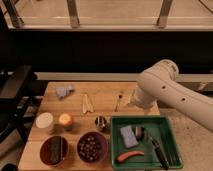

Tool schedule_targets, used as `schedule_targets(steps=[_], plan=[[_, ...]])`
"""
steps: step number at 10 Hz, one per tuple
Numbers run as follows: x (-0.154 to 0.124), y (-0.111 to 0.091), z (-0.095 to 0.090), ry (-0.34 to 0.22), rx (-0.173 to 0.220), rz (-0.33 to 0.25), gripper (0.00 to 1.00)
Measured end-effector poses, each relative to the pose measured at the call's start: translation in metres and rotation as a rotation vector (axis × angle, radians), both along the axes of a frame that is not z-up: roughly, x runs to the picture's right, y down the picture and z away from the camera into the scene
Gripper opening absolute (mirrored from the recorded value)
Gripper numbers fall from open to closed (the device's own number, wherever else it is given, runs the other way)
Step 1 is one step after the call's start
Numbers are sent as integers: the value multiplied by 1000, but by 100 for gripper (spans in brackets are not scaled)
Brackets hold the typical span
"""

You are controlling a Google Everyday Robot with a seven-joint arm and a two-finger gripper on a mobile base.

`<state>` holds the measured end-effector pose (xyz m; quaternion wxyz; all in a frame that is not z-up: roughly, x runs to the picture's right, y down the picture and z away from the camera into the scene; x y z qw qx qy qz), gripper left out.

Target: Wipe table surface with sponge

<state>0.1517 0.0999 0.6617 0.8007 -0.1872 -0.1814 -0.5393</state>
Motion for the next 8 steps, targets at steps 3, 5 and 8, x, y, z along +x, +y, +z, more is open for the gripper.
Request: schedule_targets(steps=[3,5,8], plan=[[-5,33,27,-11,-74,24,64],[-8,46,34,-17,-112,43,64],[-13,73,41,-27,-185,82,64]])
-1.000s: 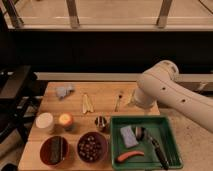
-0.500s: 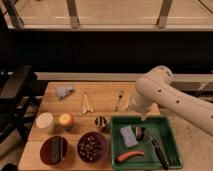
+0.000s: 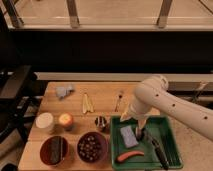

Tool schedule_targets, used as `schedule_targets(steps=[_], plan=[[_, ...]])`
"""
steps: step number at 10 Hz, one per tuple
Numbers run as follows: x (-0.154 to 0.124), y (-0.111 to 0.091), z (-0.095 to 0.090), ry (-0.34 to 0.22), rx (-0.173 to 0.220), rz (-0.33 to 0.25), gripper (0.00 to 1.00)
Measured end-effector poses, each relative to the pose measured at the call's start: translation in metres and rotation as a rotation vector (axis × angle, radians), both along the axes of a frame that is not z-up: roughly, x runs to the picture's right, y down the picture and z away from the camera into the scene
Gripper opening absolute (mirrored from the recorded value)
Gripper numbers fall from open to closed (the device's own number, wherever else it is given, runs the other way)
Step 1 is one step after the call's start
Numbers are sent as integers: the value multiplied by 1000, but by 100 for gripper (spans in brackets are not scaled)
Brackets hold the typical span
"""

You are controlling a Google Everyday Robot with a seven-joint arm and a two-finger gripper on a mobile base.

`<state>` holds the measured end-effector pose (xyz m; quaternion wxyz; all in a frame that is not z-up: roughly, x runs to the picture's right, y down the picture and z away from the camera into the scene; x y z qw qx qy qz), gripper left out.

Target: Wipe table surface with sponge

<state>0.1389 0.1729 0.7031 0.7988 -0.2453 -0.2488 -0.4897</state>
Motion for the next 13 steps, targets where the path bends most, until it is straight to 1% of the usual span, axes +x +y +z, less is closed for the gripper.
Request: schedule_targets(steps=[2,4,8,9,10,11,13], plan=[[-5,16,5,-17,-23,19,64],[-4,27,7,-44,-19,52,64],[-6,26,7,-46,-17,44,64],[-7,26,8,-39,-17,37,64],[-8,29,13,-13,-30,14,64],[-10,35,20,-2,-44,8,64],[-5,49,33,26,-72,11,64]])
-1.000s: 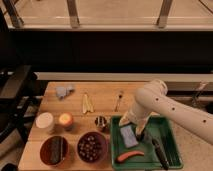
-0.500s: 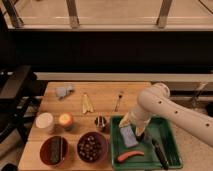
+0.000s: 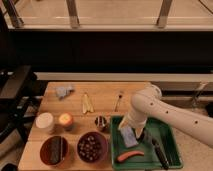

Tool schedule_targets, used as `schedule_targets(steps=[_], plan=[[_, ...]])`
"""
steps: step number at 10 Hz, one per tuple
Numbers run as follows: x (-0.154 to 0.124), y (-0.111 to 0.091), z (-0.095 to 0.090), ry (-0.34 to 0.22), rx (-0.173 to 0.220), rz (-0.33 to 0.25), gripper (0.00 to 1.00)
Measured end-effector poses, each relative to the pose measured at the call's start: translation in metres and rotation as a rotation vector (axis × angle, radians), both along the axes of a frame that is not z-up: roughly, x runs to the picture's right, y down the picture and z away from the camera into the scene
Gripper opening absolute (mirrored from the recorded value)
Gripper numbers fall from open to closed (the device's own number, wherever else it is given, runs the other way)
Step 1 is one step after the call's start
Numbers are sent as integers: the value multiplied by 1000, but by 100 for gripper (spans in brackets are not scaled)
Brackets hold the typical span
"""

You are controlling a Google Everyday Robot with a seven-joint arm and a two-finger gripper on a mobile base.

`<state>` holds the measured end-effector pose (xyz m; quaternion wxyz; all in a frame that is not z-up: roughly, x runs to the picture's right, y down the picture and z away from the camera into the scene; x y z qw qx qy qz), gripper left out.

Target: Wipe table surface with sponge

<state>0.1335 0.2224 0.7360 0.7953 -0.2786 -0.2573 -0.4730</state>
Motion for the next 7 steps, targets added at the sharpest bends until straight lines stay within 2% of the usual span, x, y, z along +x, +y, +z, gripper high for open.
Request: schedule_targets(steps=[7], plan=[[17,34,28,34,-76,52,64]])
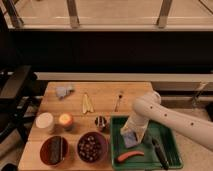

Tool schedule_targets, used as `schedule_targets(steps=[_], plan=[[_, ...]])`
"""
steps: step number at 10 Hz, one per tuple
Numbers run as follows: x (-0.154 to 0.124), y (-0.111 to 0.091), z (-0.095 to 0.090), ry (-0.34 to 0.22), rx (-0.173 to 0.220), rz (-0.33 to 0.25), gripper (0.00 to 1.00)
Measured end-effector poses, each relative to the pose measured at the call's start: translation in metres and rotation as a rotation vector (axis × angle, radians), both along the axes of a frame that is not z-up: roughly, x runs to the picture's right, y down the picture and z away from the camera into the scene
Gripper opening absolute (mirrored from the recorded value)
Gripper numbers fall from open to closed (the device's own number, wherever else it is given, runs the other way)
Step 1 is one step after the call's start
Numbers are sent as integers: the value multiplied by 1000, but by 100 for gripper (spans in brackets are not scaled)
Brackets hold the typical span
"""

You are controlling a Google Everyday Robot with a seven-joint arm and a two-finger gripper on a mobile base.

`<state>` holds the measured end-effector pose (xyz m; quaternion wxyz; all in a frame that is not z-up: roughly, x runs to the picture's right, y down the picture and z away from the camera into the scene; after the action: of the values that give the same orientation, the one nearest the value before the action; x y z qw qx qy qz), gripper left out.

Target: Wipe table surface with sponge

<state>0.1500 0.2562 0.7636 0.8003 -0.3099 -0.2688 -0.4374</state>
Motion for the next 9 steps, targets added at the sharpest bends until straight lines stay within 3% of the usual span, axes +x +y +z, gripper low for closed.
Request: schedule_targets(steps=[5,9], plan=[[15,22,19,-17,-51,33,62],[14,21,19,-18,-49,30,24]])
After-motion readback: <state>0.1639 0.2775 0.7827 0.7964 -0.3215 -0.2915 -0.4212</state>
